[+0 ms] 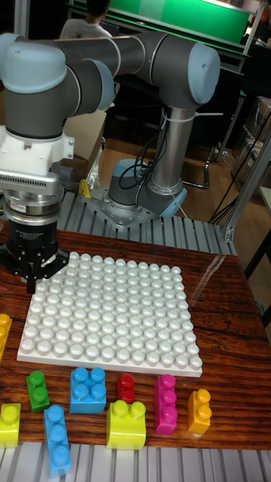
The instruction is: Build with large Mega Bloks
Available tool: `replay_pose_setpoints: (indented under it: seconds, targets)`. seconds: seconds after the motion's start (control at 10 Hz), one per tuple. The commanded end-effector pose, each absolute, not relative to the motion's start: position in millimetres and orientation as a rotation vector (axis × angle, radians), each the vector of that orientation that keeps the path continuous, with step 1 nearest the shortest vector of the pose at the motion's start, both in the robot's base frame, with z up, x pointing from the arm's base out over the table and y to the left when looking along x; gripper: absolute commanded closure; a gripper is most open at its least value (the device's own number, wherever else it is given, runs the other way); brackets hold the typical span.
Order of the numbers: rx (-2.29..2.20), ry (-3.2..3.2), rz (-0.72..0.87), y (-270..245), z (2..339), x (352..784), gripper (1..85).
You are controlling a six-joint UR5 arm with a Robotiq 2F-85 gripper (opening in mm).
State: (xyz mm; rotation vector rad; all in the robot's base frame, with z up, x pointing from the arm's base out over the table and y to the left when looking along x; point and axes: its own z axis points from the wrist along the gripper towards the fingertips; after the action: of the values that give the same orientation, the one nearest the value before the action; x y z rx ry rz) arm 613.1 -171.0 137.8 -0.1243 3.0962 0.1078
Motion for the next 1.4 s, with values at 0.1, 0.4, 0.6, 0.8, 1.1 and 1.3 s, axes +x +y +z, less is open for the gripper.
replay_pose_setpoints:
  seconds: [0.1,0.4,0.6,0.8,1.1,1.3]
  targets:
    - [-0.247,3.080,0.155,-180.7,131.3,621.9,45.3]
    - [-0.216,3.061,0.128,-194.4,120.8,633.6,44.3]
    - [-0.210,3.057,0.085,-208.7,111.7,637.5,44.7]
    - [-0.198,3.049,0.063,-215.5,103.6,641.7,45.3]
    - [-0.184,3.045,0.059,-216.4,88.8,648.7,45.3]
    - [-0.172,3.045,0.075,-213.8,84.6,650.0,46.7]
